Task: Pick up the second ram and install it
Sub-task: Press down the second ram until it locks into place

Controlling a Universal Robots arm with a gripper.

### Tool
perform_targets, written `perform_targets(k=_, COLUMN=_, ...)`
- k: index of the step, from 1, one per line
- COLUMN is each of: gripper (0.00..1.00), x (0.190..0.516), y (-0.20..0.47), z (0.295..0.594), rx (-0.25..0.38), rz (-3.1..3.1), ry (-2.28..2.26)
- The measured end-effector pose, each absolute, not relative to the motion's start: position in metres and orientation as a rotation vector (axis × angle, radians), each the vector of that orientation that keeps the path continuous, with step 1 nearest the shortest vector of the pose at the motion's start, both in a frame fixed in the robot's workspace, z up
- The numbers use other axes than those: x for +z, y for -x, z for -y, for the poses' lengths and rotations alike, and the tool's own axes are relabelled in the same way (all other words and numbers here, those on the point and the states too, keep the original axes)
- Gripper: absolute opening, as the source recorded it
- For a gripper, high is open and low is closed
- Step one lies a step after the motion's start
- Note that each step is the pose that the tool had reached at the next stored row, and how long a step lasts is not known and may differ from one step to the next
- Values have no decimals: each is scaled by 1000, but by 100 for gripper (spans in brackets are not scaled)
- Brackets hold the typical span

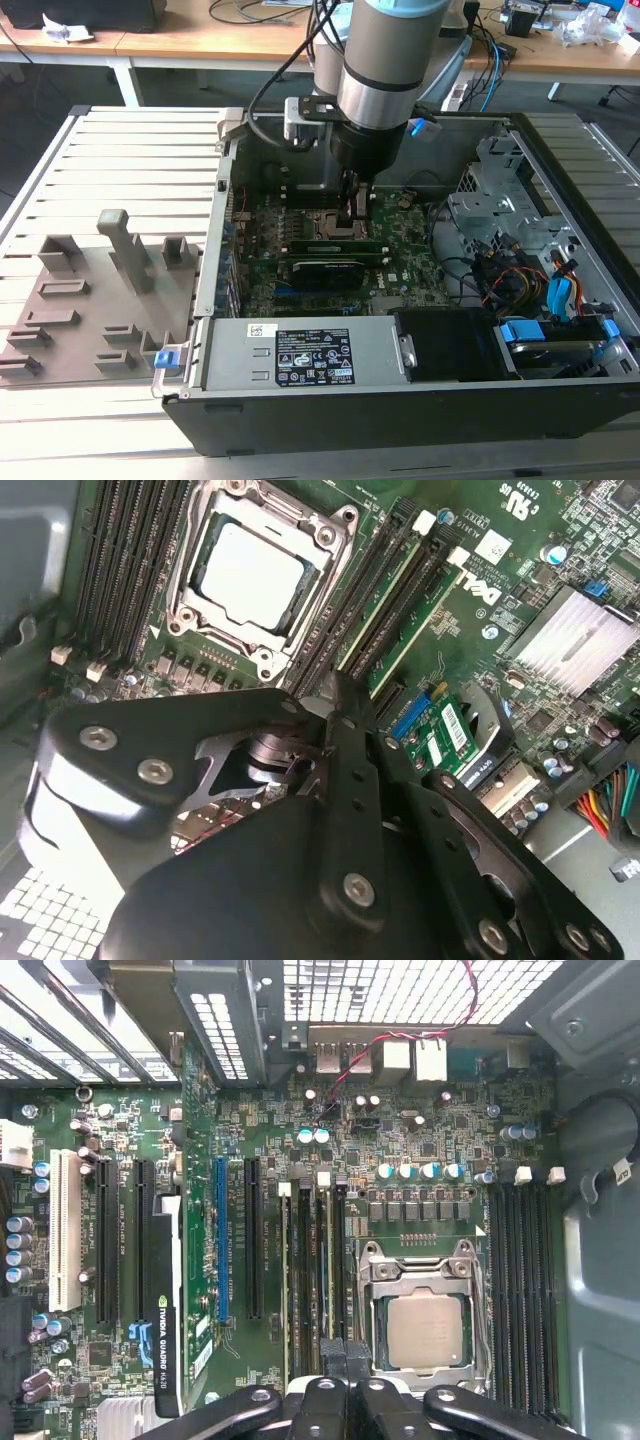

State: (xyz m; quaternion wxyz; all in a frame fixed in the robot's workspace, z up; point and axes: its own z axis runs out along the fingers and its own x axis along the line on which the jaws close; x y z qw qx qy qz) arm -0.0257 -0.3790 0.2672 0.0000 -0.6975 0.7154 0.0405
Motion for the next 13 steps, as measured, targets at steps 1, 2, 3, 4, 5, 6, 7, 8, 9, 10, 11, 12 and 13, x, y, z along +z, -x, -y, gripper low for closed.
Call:
perform_targets(k=1, gripper=11, x=267, y=24, z=379, rx=127, rz=-2248, ry=2191)
perform_targets(k=2, gripper=11, x=265, y=9, z=379, rx=130, rz=-2249, ry=2193)
perform_targets(k=3, gripper=11, x=261, y=-4, z=379, rx=134, rz=-2252, ry=2195)
perform_targets(k=4, gripper=11, x=255, y=-15, z=379, rx=136, rz=-2253, ry=2196)
perform_targets(k=5, gripper=11, x=250, y=-20, z=379, rx=136, rz=-2253, ry=2196)
perform_targets(k=6, gripper=11, x=245, y=-21, z=379, rx=136, rz=-2253, ry=2196)
perform_targets(k=7, gripper=11, x=242, y=-22, z=379, rx=136, rz=-2252, ry=2196)
perform_targets(k=8, gripper=11, x=237, y=-22, z=379, rx=136, rz=-2251, ry=2198)
perform_targets(k=9, gripper=11, x=232, y=-22, z=379, rx=136, rz=-2250, ry=2199)
perform_targets(k=10, gripper=11, x=228, y=-22, z=379, rx=134, rz=-2250, ry=2200)
perform_targets(k=11, gripper=11, x=227, y=-22, z=379, rx=135, rz=-2250, ry=2201)
perform_targets(k=12, gripper=11, x=226, y=-22, z=379, rx=135, rz=-2249, ry=2201)
perform_targets(k=13, gripper=11, x=226, y=-22, z=379, rx=135, rz=-2249, ry=2200)
